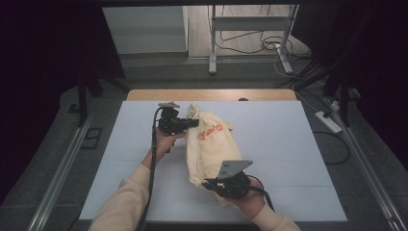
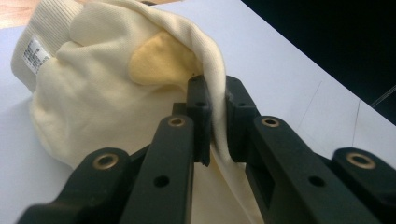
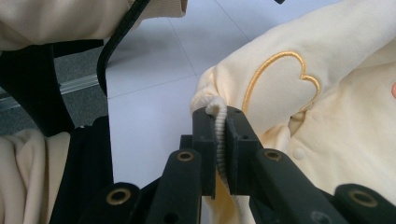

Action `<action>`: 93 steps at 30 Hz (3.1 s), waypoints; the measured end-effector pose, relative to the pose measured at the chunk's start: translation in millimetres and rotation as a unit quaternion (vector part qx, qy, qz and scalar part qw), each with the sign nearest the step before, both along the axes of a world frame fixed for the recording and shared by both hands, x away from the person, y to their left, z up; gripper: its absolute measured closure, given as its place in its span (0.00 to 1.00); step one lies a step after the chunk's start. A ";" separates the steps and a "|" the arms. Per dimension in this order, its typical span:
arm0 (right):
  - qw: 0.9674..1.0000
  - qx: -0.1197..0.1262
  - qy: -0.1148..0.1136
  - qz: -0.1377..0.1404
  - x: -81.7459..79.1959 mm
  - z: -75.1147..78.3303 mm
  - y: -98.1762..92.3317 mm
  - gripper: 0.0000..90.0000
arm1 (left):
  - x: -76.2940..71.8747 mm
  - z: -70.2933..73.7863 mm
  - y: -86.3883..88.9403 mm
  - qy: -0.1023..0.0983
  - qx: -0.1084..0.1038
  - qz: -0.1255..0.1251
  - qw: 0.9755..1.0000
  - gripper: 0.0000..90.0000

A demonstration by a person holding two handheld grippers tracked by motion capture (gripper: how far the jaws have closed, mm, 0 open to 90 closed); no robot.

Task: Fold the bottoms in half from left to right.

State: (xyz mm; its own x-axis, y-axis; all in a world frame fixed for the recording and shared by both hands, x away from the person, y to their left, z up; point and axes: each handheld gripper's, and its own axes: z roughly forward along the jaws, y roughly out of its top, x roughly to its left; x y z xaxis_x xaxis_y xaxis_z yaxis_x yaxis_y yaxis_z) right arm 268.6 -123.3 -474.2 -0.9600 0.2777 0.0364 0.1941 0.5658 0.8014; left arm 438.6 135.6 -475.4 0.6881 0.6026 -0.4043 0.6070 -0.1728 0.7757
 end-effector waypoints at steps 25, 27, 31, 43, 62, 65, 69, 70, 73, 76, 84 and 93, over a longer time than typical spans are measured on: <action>1.000 -0.003 0.011 -0.009 -5.2 -6.8 -15.5 0.93 | -0.2 -4.6 -15.0 0.000 0.008 -0.012 1.000 0.91; 1.000 -0.004 0.011 -0.011 -5.4 -6.8 -16.6 0.93 | -0.1 -5.4 -16.2 0.000 0.008 -0.012 1.000 0.91; 1.000 -0.004 0.012 -0.015 -5.1 -7.2 -19.8 0.93 | 0.2 -6.5 -18.3 0.000 0.010 -0.013 1.000 0.91; 1.000 -0.002 0.015 -0.022 -6.0 -9.1 -27.4 0.93 | 2.4 -9.9 -29.6 -0.002 0.022 -0.015 1.000 0.91; 0.999 0.011 0.020 -0.036 -10.5 -4.5 -43.6 0.93 | 9.6 -13.3 -56.2 0.008 0.021 -0.018 1.000 0.91; 0.999 0.014 0.024 -0.038 -11.1 -4.7 -45.8 0.93 | 10.4 -14.3 -61.1 0.010 0.023 -0.019 1.000 0.91; 0.999 0.015 0.022 -0.041 -12.0 -3.7 -48.7 0.93 | 11.7 -14.2 -67.7 0.010 0.025 -0.021 0.999 0.91; 0.999 0.016 0.022 -0.042 -12.2 -3.2 -49.3 0.93 | 11.9 -14.2 -69.4 0.010 0.025 -0.022 0.999 0.91; 0.999 0.016 0.023 -0.044 -12.3 -3.0 -51.9 0.93 | 13.4 -15.7 -73.2 0.012 0.029 -0.024 0.999 0.91; 0.998 0.016 0.025 -0.048 -12.0 -3.9 -54.6 0.93 | 15.5 -18.9 -75.8 0.018 0.032 -0.023 0.999 0.91; 0.998 0.013 0.031 -0.055 -8.9 -6.8 -60.1 0.93 | 19.0 -28.6 -83.7 0.029 0.042 -0.022 0.998 0.91; 0.997 0.008 0.034 -0.066 -6.0 -8.3 -64.5 0.93 | 22.5 -36.2 -89.5 0.034 0.049 -0.018 0.998 0.91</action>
